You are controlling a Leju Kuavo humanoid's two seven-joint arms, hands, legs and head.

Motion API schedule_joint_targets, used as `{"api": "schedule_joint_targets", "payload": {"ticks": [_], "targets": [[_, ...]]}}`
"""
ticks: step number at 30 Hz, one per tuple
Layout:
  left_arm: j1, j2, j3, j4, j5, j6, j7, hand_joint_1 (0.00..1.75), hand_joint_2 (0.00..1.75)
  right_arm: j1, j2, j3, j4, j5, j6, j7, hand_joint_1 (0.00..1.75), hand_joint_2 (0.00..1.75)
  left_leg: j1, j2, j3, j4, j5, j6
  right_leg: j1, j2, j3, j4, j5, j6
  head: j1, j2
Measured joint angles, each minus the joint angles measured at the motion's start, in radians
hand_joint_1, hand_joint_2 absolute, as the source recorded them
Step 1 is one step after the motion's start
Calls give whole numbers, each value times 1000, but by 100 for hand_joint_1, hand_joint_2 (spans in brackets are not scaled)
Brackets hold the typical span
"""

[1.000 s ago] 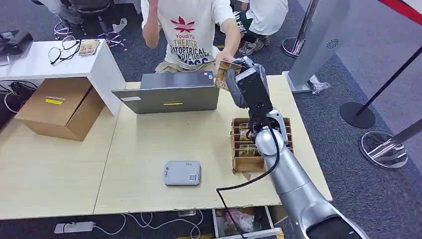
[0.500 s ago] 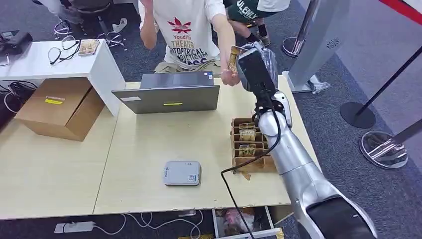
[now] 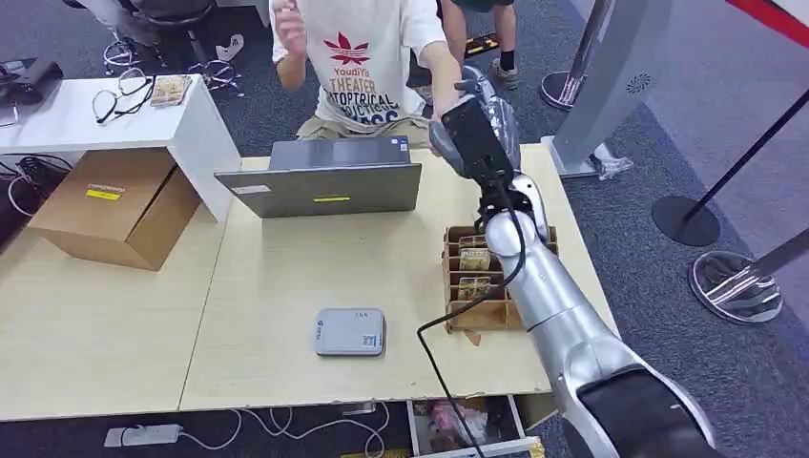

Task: Pass the card to the sensor for recognition and then transmit it.

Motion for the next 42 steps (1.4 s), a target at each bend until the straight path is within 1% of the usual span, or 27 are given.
{"api": "schedule_joint_targets", "payload": {"ticks": [8,9,12,15,16,20,21,23,24,31,33,36,37,38,39,40,41,42], "targets": [[2,3,0,0,-1,2,-3,0,0,12,2,0,-7,0,-2,-8,0,175,0,0,0,0,0,0,0,0,0,0,0,0,0,0],[3,3,0,0,0,6,-6,0,0,17,2,0,-16,0,-2,-10,0,175,0,0,0,0,0,0,0,0,0,0,0,0,0,0],[5,-2,0,0,8,46,-22,0,0,40,2,0,-62,3,-3,-22,0,175,0,0,0,0,0,0,0,0,0,0,0,0,0,0],[7,-5,0,0,12,57,-30,0,0,63,0,0,-106,15,1,-23,0,175,0,0,0,0,0,0,0,0,0,0,0,0,0,0],[7,-7,0,0,18,61,-33,0,0,80,-7,3,-139,31,10,-24,0,175,0,0,0,0,0,0,0,0,0,0,0,0,0,0],[16,-7,0,0,33,64,-50,0,0,149,-47,31,-260,92,18,-20,0,175,0,0,0,0,0,0,0,0,-1,-1,0,0,1,0],[19,-7,0,0,37,65,-52,0,0,169,-59,36,-291,106,18,-20,5,175,0,0,0,0,0,0,0,0,-1,-1,0,0,0,0],[23,-7,1,0,43,65,-56,0,0,197,-79,48,-335,127,18,-19,28,175,0,0,0,0,0,0,0,0,-1,-1,0,0,0,0],[24,-7,1,0,45,67,-59,0,0,218,-97,53,-369,139,17,-18,51,175,0,0,0,0,0,0,0,-1,0,-1,0,0,0,0],[33,-7,3,0,55,70,-71,0,0,321,-184,71,-504,183,-15,-8,52,175,0,-2,0,0,0,0,0,-2,0,-1,0,0,0,0],[37,-7,4,0,57,70,-73,0,0,346,-205,73,-531,188,-21,-7,45,175,0,-1,-1,0,0,0,0,-1,0,-1,0,0,0,0],[37,-7,5,0,58,71,-73,0,0,370,-223,74,-555,188,-25,-3,63,175,0,-1,0,0,0,0,0,-1,-1,-1,0,0,0,0],[37,-7,5,0,60,71,-74,0,0,377,-231,75,-565,194,-29,-1,73,175,0,-1,0,0,0,0,0,-1,-1,-1,0,0,0,0],[37,-7,6,0,63,71,-74,0,0,385,-239,75,-572,200,-35,2,72,175,0,-1,0,0,0,0,0,-1,-1,-1,0,0,0,0],[38,-7,8,0,66,72,-75,0,0,403,-249,74,-579,207,-46,4,79,175,0,-1,0,0,0,0,0,-1,-1,-1,0,0,0,0],[38,-8,11,0,71,73,-76,0,0,420,-259,72,-588,216,-60,9,80,175,0,-1,0,0,0,0,0,-1,0,-1,0,0,0,0],[40,-10,13,0,76,74,-77,0,0,447,-268,70,-594,224,-73,13,63,175,0,-2,0,0,-1,0,0,-1,0,-1,-1,0,0,0],[41,-10,17,0,82,74,-81,0,0,481,-280,64,-604,236,-90,16,63,175,0,-3,0,0,-1,1,0,-2,0,-1,-1,1,0,0]]}}
